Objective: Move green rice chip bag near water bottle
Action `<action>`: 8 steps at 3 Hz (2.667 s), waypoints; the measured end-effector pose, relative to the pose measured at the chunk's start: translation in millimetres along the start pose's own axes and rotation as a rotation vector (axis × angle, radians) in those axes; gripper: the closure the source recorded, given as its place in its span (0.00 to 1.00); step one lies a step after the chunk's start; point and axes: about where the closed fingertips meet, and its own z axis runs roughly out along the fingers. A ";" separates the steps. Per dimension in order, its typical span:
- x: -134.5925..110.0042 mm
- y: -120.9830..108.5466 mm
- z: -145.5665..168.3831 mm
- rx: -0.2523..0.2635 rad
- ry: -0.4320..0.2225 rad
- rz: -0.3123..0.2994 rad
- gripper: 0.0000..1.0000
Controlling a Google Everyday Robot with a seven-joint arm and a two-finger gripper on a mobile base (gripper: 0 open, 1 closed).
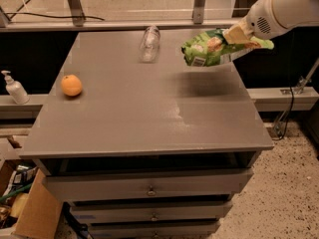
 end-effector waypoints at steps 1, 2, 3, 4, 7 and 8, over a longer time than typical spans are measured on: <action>-7.0 -13.7 22.3 0.040 -0.022 0.020 1.00; -17.9 -33.8 43.7 0.084 -0.051 0.043 1.00; -32.0 -48.4 66.2 0.116 -0.075 0.060 1.00; -45.2 -58.2 91.8 0.140 -0.086 0.068 1.00; -58.9 -55.7 155.0 0.130 -0.093 0.119 1.00; -55.2 -47.6 164.6 0.115 -0.091 0.137 1.00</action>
Offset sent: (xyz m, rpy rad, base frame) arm 0.0989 -0.0003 -0.0027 0.0603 -0.1310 -0.1314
